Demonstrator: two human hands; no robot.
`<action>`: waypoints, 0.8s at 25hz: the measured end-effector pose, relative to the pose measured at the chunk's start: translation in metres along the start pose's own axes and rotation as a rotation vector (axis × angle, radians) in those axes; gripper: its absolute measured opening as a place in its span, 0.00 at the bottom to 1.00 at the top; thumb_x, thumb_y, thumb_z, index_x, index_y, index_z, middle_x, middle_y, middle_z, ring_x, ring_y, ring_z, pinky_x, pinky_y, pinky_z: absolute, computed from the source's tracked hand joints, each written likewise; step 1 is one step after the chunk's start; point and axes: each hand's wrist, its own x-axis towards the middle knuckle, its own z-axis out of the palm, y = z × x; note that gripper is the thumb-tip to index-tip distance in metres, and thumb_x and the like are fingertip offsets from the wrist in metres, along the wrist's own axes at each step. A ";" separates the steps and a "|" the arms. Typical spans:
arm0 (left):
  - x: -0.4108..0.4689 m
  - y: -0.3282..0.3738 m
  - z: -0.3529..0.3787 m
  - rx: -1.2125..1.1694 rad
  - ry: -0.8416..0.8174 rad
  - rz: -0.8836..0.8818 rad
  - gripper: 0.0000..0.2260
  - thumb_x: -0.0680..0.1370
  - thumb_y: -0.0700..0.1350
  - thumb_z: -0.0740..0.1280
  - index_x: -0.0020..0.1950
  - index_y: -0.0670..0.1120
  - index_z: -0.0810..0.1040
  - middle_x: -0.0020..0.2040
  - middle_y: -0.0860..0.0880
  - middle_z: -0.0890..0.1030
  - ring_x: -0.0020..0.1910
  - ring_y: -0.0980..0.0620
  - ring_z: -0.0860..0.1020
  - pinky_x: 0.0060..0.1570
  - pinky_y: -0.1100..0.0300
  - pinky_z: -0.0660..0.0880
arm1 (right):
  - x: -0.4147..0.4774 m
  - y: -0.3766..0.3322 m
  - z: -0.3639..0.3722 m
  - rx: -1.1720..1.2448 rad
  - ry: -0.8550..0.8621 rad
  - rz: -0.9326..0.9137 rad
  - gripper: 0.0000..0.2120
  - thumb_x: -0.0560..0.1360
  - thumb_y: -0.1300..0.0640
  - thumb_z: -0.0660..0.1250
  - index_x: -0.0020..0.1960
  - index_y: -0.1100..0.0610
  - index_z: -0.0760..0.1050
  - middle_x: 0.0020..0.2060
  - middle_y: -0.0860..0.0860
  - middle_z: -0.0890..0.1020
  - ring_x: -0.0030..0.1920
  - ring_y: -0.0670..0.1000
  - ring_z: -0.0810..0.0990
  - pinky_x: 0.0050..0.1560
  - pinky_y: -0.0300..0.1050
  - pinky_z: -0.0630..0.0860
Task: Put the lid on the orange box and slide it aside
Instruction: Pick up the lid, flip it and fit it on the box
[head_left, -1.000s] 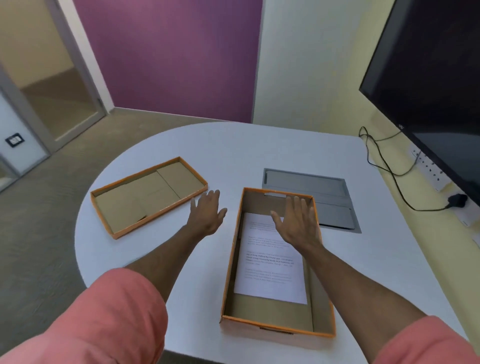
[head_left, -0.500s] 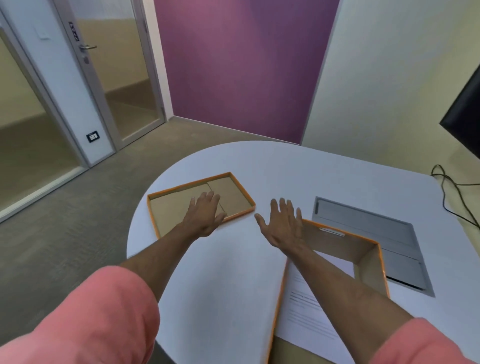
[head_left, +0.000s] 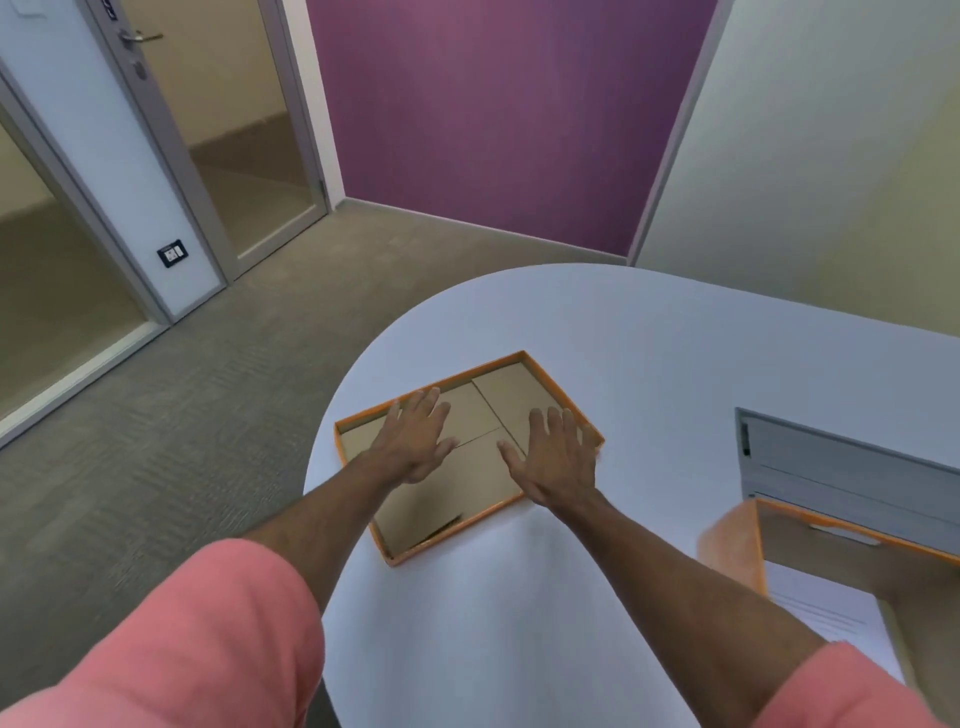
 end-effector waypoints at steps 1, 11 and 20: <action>0.010 -0.009 0.004 0.009 -0.015 0.013 0.27 0.82 0.55 0.54 0.79 0.44 0.54 0.81 0.44 0.48 0.80 0.44 0.47 0.78 0.43 0.47 | 0.009 -0.008 0.009 0.003 -0.026 0.011 0.35 0.78 0.35 0.51 0.77 0.56 0.57 0.77 0.58 0.61 0.77 0.59 0.56 0.75 0.61 0.53; 0.083 -0.060 0.079 0.000 -0.232 0.062 0.31 0.81 0.56 0.56 0.80 0.45 0.50 0.81 0.45 0.46 0.80 0.43 0.48 0.77 0.42 0.52 | 0.048 -0.042 0.104 0.046 -0.394 0.168 0.43 0.73 0.28 0.51 0.79 0.51 0.47 0.79 0.59 0.50 0.78 0.63 0.49 0.75 0.64 0.49; 0.075 -0.048 0.119 0.106 -0.288 0.075 0.32 0.80 0.61 0.50 0.80 0.47 0.47 0.81 0.44 0.45 0.79 0.43 0.48 0.75 0.35 0.44 | 0.052 -0.010 0.123 -0.007 -0.523 0.111 0.48 0.70 0.25 0.54 0.79 0.46 0.41 0.79 0.58 0.40 0.78 0.64 0.42 0.75 0.65 0.39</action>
